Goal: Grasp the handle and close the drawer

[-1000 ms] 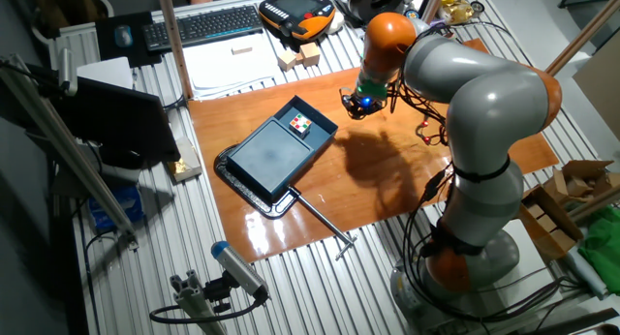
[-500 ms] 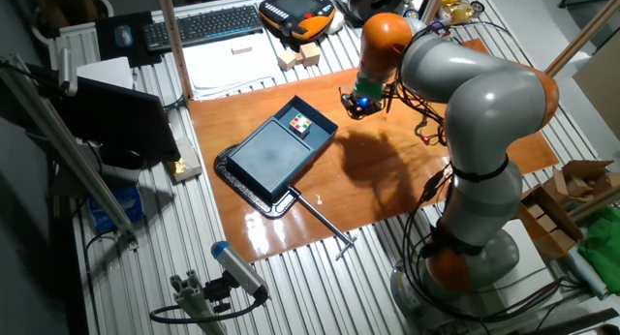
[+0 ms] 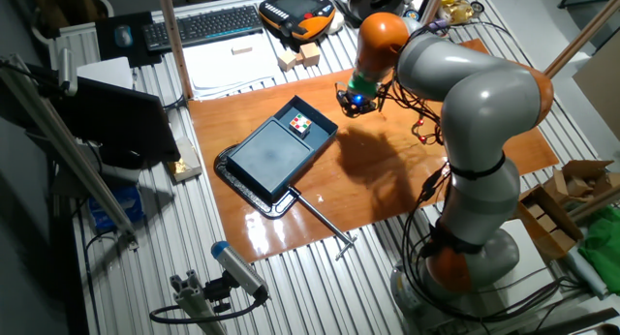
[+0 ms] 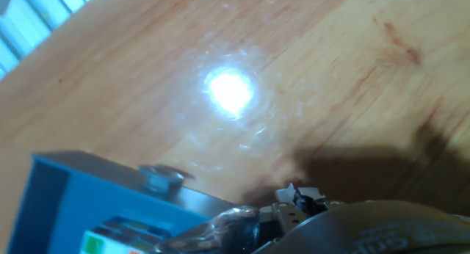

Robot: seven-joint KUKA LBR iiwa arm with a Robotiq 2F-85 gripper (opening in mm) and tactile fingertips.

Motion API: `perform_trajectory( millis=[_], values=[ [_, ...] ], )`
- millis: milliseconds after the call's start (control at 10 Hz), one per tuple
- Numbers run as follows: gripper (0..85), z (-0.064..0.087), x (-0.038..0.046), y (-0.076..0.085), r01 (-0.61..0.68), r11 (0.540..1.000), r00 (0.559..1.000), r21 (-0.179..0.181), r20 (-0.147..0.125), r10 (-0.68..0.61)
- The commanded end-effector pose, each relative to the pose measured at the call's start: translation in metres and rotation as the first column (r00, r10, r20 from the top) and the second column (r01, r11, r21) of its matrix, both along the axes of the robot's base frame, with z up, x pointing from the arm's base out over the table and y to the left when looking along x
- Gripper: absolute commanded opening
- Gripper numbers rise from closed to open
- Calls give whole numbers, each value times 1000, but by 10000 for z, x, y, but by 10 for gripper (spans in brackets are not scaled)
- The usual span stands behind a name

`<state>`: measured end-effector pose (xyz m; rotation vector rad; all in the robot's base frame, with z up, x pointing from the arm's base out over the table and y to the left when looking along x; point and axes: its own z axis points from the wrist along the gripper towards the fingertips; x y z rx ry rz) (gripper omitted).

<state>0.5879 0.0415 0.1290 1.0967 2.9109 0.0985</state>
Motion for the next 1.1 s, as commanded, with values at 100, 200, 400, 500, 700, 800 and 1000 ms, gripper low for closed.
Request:
perform_trajectory(
  millis=[100, 200, 400, 500, 700, 800, 1000],
  values=[
    [20, -37, 42, 24, 126, 992, 992, 9, -6, -126],
    [20, -62, 72, 26, 141, 990, 990, 24, -9, -141],
    [20, -157, 144, 29, 165, 986, 986, 26, -12, -165],
    [20, -205, 176, 44, 173, 984, 985, 30, -17, -172],
    [20, -286, 256, 91, 166, 986, 986, 31, -29, -165],
    [20, -312, 287, 112, 161, 986, 986, 39, -38, -160],
    [20, -364, 344, 169, 159, 986, 986, 51, -50, -157]
  ],
)
